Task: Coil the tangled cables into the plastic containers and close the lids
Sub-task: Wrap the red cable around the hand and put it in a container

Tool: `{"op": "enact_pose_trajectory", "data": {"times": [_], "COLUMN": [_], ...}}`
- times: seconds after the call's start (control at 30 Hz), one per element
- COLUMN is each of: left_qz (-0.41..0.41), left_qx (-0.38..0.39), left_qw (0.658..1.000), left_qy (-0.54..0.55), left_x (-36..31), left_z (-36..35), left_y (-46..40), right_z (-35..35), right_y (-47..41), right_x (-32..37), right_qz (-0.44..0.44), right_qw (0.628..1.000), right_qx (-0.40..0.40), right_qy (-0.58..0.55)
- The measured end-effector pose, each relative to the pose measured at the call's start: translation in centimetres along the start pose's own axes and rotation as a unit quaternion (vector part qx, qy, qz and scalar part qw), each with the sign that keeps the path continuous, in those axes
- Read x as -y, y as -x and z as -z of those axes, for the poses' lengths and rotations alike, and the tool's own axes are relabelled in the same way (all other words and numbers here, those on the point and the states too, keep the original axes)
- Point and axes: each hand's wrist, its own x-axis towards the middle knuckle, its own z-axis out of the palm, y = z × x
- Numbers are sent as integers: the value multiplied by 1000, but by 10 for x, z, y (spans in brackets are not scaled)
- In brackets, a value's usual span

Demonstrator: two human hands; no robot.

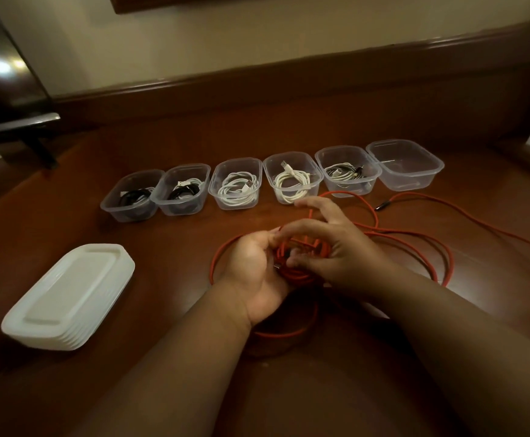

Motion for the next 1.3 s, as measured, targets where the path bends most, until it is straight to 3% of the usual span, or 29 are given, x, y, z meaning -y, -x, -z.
{"op": "enact_pose_trajectory", "data": {"times": [0.27,0.4,0.47,0.53,0.6,0.67,0.9,1.07,1.3], "left_qz": [-17,-39,-79,-157,-219,-230,-167,-159,-130], "left_qx": [74,74,28,-70,-146,-161,-172,-166,-110], "left_qw": [997,996,996,961,875,844,890,894,944], "left_qy": [30,30,-33,-214,-407,-456,-388,-384,-283], "left_x": [-7,-5,-3,-1,0,1,0,0,-1], "left_z": [5,2,2,8,12,13,14,11,4], "left_y": [3,3,-2,-8,-13,-12,-16,-14,-8], "right_z": [-2,-3,-2,0,2,1,-3,0,2], "right_y": [-2,-3,-5,-7,-8,-8,-7,-6,-6], "right_x": [3,-2,-7,-11,-12,-11,-15,-13,-16], "right_qz": [17,2,-32,-69,-87,-87,-74,-73,-59], "right_qw": [999,996,993,988,985,985,991,993,991], "right_qx": [-39,-80,-109,-137,-151,-152,-108,-87,-80], "right_qy": [-7,-27,-27,-17,-8,-4,35,44,92]}}
